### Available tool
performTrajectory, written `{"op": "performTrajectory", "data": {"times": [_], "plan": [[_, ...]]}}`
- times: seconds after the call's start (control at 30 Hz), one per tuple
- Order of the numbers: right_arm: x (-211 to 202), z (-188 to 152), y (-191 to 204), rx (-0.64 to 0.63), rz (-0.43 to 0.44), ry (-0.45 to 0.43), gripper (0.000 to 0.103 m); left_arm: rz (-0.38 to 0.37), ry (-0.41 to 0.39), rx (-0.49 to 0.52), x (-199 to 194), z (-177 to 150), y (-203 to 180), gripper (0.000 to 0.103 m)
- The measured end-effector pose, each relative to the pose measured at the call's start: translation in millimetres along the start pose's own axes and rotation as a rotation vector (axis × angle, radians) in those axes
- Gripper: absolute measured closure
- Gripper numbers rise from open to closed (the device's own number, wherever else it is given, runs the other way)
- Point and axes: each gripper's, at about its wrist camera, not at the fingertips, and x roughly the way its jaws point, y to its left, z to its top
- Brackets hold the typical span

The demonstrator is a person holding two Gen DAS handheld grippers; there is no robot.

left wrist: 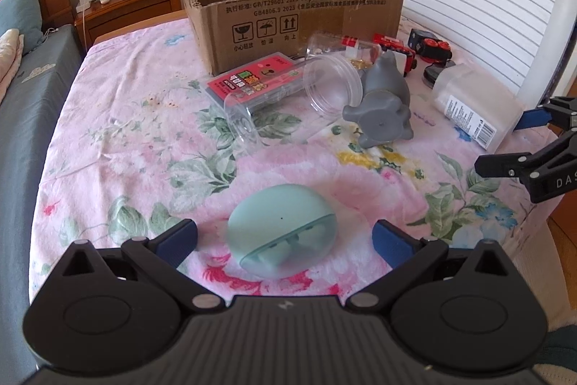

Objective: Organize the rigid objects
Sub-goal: 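Move left tool to mint green case while right tool approaches white plastic box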

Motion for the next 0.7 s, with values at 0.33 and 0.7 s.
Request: {"op": "performTrajectory", "data": {"times": [0.33,0.7], "plan": [[-1,-1,-1,-0.011,0.004,-0.018,0.0,-0.057,0.047,0.072,8,12,-2,0.001],[-1,-3,0,-0.008,0.006,-0.028,0.0,-0.126,0.102,0.17,-7,2,-18,0.001]]}}
